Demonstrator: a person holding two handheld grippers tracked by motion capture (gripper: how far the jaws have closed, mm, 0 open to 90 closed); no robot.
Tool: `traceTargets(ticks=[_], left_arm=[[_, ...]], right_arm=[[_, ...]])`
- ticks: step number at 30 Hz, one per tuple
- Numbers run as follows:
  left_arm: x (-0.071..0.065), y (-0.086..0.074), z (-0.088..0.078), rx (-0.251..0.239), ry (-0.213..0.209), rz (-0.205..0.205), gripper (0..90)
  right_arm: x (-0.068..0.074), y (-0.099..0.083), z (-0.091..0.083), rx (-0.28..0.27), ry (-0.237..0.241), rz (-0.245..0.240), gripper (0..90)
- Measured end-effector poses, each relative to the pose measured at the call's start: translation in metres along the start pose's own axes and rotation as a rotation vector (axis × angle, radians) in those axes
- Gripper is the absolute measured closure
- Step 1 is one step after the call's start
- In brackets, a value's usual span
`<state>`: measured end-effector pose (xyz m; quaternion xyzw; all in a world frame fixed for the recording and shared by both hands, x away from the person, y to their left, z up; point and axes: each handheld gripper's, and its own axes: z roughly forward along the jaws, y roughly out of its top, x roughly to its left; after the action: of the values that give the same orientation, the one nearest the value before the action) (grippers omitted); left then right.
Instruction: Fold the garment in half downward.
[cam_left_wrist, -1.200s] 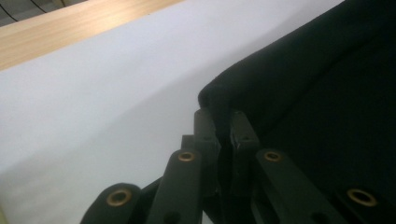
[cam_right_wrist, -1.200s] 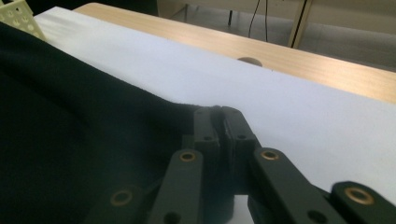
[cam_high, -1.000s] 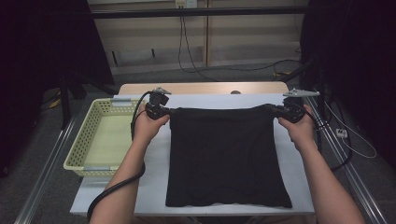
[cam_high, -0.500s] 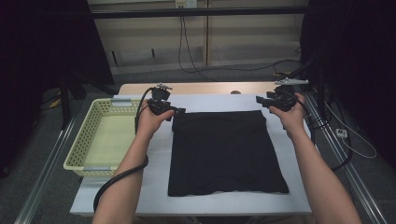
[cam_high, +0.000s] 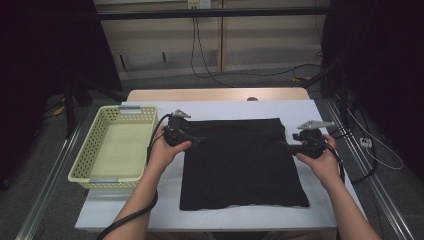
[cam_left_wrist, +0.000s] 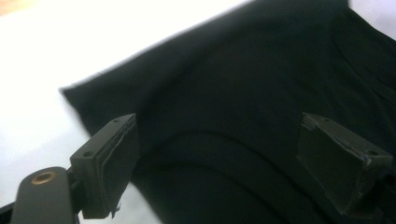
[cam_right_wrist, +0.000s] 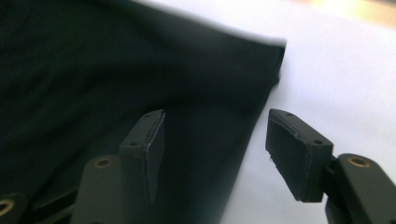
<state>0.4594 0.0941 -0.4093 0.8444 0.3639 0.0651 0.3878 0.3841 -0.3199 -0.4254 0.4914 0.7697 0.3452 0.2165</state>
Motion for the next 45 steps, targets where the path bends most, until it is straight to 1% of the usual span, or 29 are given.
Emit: traceTargets(ticks=[1,3,4,5,7,9,10,11,12,14,15,16,17,18,20,21,23,24,26,30,31,32,33,34,36,38,40,43,45], left_arm=[[-0.003,-0.003,-0.001,0.000,-0.001,0.017,14.6],[-0.009,-0.010,-0.004,-0.006,-0.003,0.016,14.6],[-0.012,-0.013,-0.005,0.002,-0.002,0.029,14.6],[-0.014,-0.017,-0.006,0.000,-0.017,0.031,14.6],[-0.019,-0.023,-0.008,0.005,-0.022,0.044,14.4],[-0.023,-0.030,-0.010,0.005,-0.020,0.050,14.3],[-0.023,-0.030,-0.010,0.005,-0.020,0.050,14.0],[-0.028,-0.036,-0.013,0.006,-0.025,0.058,13.8],[-0.031,-0.039,-0.014,0.003,-0.027,0.057,13.8],[-0.036,-0.045,-0.017,0.009,-0.040,0.076,13.8],[-0.040,-0.048,-0.017,0.003,-0.037,0.078,13.8],[-0.042,-0.050,-0.018,0.004,-0.039,0.089,13.7],[-0.045,-0.053,-0.018,0.003,-0.044,0.097,13.8],[-0.048,-0.056,-0.018,0.007,-0.046,0.106,13.7],[-0.052,-0.060,-0.020,0.019,-0.063,0.119,13.2],[-0.055,-0.063,-0.020,0.014,-0.072,0.119,13.2],[-0.059,-0.066,-0.022,0.012,-0.086,0.123,13.2],[-0.061,-0.068,-0.023,0.011,-0.089,0.129,13.2],[-0.064,-0.069,-0.025,0.014,-0.091,0.135,13.0],[-0.070,-0.070,-0.029,0.013,-0.109,0.140,12.1],[-0.072,-0.070,-0.030,0.011,-0.097,0.142,11.9],[-0.072,-0.070,-0.030,0.007,-0.112,0.141,11.8],[-0.074,-0.070,-0.031,0.007,-0.117,0.145,11.7],[-0.076,-0.070,-0.031,0.006,-0.110,0.149,11.5],[-0.079,-0.070,-0.030,0.010,-0.115,0.156,11.4],[-0.080,-0.071,-0.029,0.015,-0.126,0.159,11.4],[-0.082,-0.071,-0.028,0.015,-0.123,0.164,11.4],[-0.084,-0.072,-0.026,0.033,-0.118,0.176,11.4],[-0.085,-0.073,-0.025,0.036,-0.125,0.179,11.5]], right_arm=[[0.003,-0.007,-0.003,0.005,0.000,0.000,38.0],[0.008,-0.020,-0.008,0.004,0.016,0.003,37.5],[0.011,-0.025,-0.010,-0.002,0.024,0.012,37.0],[0.014,-0.030,-0.012,-0.002,0.036,0.015,36.2],[0.019,-0.040,-0.016,-0.009,0.055,0.016,35.9],[0.022,-0.047,-0.019,-0.001,0.055,0.012,35.9],[0.023,-0.050,-0.021,0.005,0.055,0.018,35.9],[0.023,-0.052,-0.023,0.004,0.050,0.017,35.9],[0.024,-0.054,-0.026,0.005,0.045,0.015,35.9],[0.025,-0.060,-0.031,0.009,0.025,0.015,37.9],[0.025,-0.063,-0.034,0.011,0.019,0.022,38.8],[0.026,-0.067,-0.036,0.013,0.016,0.025,40.3],[0.026,-0.070,-0.038,0.017,0.021,0.028,44.6],[0.027,-0.073,-0.041,0.020,0.029,0.032,46.8],[0.031,-0.078,-0.045,0.019,0.034,0.031,48.9],[0.033,-0.080,-0.048,0.020,0.032,0.033,49.7],[0.036,-0.082,-0.055,-0.002,0.027,0.056,49.8],[0.037,-0.082,-0.057,-0.019,0.041,0.065,49.7],[0.041,-0.082,-0.060,-0.036,0.069,0.072,48.1],[0.051,-0.077,-0.058,-0.032,0.108,0.037,46.3],[0.054,-0.076,-0.056,-0.031,0.117,0.021,45.6],[0.057,-0.075,-0.055,-0.029,0.131,-0.001,44.7],[0.059,-0.074,-0.054,-0.031,0.145,-0.023,44.0],[0.061,-0.073,-0.053,-0.038,0.158,-0.035,43.2],[0.064,-0.070,-0.053,-0.051,0.185,-0.028,42.3],[0.068,-0.068,-0.053,-0.066,0.197,-0.037,42.4],[0.073,-0.066,-0.053,-0.083,0.218,-0.054,43.2],[0.080,-0.064,-0.051,-0.081,0.236,-0.072,44.9],[0.086,-0.064,-0.049,-0.084,0.262,-0.109,53.0]])
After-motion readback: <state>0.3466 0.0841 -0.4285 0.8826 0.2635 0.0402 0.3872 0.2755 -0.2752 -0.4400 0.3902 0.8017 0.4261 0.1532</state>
